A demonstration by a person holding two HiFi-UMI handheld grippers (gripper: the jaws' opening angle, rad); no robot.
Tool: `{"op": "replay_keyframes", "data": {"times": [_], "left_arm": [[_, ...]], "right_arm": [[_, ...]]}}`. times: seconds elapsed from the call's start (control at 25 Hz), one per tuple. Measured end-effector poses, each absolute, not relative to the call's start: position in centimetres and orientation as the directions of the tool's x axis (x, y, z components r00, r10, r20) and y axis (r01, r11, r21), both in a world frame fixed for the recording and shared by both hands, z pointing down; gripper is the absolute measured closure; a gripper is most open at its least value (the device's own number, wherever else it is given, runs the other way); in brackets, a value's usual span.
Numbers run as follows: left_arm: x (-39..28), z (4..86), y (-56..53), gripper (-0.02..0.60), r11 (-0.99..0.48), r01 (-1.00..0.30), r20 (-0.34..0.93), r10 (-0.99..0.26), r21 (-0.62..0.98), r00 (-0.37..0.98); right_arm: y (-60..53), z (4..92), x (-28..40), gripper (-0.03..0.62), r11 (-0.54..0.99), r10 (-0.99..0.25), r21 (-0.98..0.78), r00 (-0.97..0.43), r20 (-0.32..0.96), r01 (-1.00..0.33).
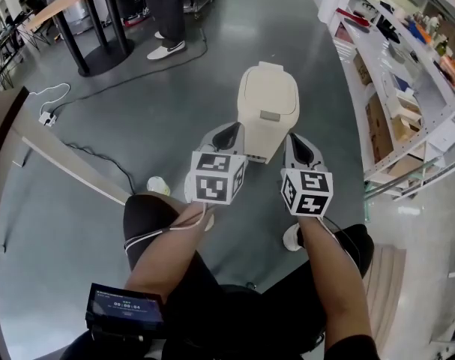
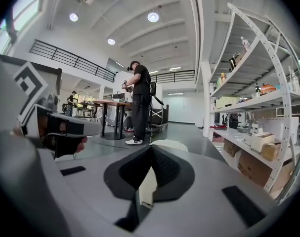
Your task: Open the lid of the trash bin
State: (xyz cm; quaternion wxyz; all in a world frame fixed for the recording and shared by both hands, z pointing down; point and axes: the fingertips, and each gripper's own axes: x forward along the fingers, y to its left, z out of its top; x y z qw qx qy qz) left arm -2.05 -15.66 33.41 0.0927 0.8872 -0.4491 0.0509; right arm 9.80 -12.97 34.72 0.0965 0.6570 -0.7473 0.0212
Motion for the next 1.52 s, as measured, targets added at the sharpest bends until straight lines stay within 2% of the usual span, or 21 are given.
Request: {"op": "replay_keyframes", "data": {"times": [0.44,0.68,0.92,1.12,1.52], "left_arm": [[1.5,34.7,-23.0,0.584,-0.597,-0.801,0.219,-0.776,0.050,0.592],[2.8,36.2,-27.5,0.584,-0.597,-0.793,0.258,-0.752,0.124,0.607],[3.1,36.8,-31.4,0.584,-0.550,-0.822,0.261,-0.780,0.146,0.568],[3.8,37.5,-32.2,0.584,-0.564,-0.820,0.259,-0.782,0.091,0.567],[3.5,38.3,-31.7,0.584,-0.575,-0.813,0.264,-0.774,0.089,0.576]], "right_arm": [[-20.3,36.7,11.2,0.589,0.206,-0.958,0.112,-0.176,0.228,-0.972],[-23.9,38.5,12.9,0.589,0.208,-0.952,0.056,-0.189,0.241,-0.976],[-26.3,39.7,14.3,0.589,0.227,-0.943,0.051,-0.206,0.262,-0.973],[-27.5,40.8,13.8,0.589,0.243,-0.933,0.039,-0.223,0.281,-0.969],[-27.5,41.5,12.5,0.589,0.276,-0.924,0.044,-0.252,0.286,-0.960]]}}
